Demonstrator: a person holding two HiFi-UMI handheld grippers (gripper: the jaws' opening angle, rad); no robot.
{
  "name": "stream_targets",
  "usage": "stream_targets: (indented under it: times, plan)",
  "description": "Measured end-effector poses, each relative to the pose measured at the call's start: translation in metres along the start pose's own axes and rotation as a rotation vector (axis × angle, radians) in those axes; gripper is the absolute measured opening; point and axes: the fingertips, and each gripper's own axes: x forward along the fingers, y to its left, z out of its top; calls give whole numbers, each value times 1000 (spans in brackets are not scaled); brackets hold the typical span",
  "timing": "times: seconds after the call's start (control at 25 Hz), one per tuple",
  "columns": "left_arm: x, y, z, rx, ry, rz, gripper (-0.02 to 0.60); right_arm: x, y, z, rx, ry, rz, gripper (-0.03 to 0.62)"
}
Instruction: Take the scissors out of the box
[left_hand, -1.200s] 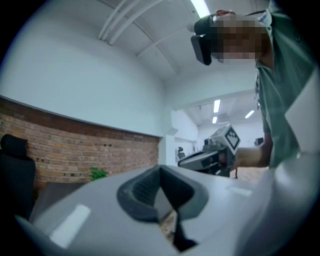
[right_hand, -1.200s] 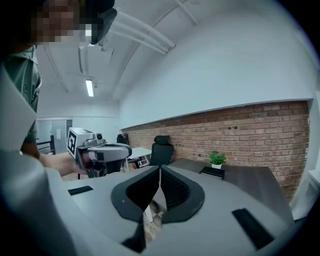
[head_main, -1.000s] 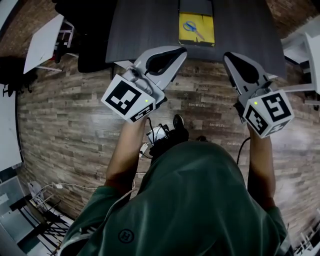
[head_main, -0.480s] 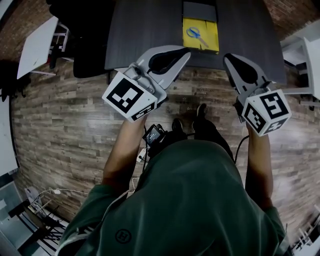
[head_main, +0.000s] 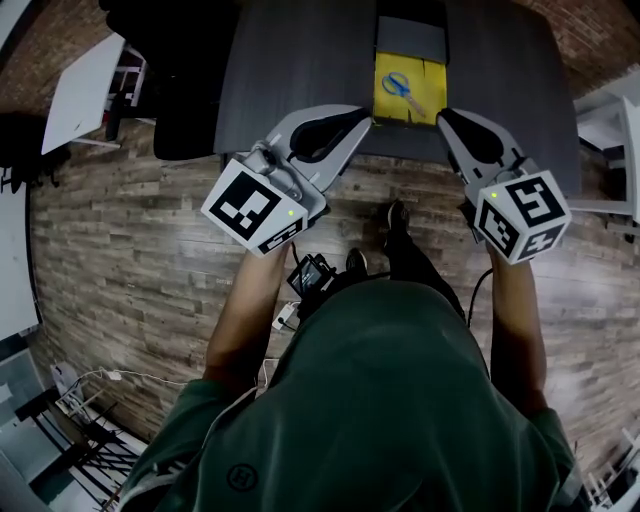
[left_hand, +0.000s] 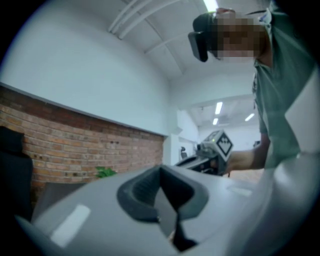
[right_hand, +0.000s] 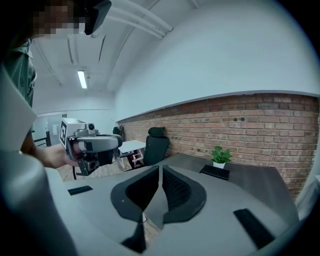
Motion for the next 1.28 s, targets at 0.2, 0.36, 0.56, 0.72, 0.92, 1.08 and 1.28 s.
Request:
stream_targets:
  times: [0.2,0.36,0.56,0.72,0.92,1.08,1.28]
  plan:
    - [22,20,-16,-39,30,26,-16,23,-30,-13,17,45,24,9]
    - [40,36,-33,-67,57,44,-17,46,-54,-28,28,82,46,9]
    - [55,57,-50,-104,77,72,-17,78,-78,-42,33,133,71,9]
    - [67,73,-68,-138,96,95,-17,104,-99,-58,35,177,87,9]
    - [77,94,-95,-189,121,122,-15,143,-118,-77,28,238,114,9]
    - [85,107,-120,-230,138,140,-16,174,-128,-102,28,304,142,11]
    - [97,117,-144,-268,148,162,-17,204,-137,-138,29,383,172,13]
